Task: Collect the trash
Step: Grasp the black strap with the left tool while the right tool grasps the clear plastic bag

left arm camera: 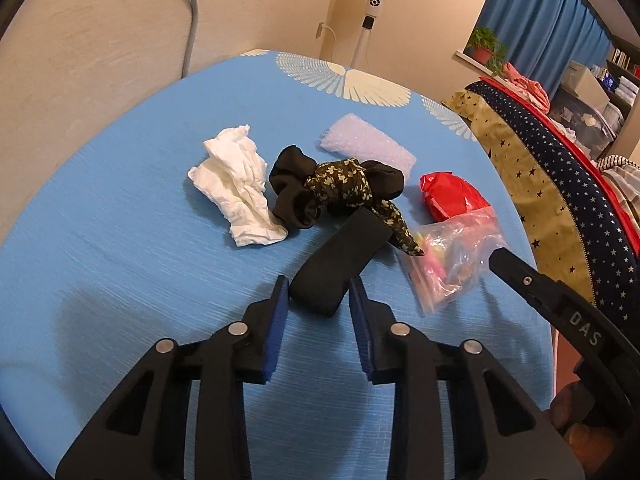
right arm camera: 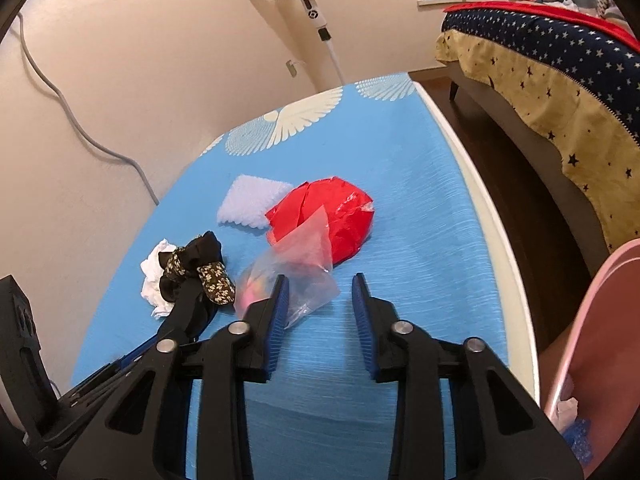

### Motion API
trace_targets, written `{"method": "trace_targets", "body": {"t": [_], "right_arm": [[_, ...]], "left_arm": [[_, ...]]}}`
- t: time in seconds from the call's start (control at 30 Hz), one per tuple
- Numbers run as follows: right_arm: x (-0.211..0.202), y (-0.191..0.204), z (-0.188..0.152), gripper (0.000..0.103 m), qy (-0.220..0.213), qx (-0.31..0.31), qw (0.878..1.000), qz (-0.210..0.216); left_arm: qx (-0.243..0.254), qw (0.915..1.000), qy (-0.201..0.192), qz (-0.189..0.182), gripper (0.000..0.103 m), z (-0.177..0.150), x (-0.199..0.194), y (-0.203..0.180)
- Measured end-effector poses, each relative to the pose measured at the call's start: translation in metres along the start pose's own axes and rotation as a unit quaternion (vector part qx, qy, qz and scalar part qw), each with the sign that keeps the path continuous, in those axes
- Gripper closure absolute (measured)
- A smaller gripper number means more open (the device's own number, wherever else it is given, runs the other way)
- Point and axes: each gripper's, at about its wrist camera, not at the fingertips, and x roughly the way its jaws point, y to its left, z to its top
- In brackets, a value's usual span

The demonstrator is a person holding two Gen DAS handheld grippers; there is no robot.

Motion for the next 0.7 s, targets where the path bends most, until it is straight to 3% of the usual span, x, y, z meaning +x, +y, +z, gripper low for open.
{"method": "trace_targets", "body": {"t": [0.07, 0.17, 0.7], "right_arm": [[0.002, 0.0, 0.0, 0.092, 0.004, 0.0, 1.0, 0.005], [0.0, 0.001, -0.001, 0.098, 0.0, 0.0, 1.0, 0.008], [-0.051, 0.017, 0.001, 0.101, -0.043, -0.043, 0.998, -0.015]], "left_arm": [[0.001, 1.0, -0.001, 0.0, 0.078, 0.0, 0.0, 0.0], [0.003, 1.0, -0.005, 0.001, 0.079, -0.001, -0.002, -0.001], [0.026, 0.9986, -0.046, 0.009, 0.079, -0.002, -0.031, -0.007]]}}
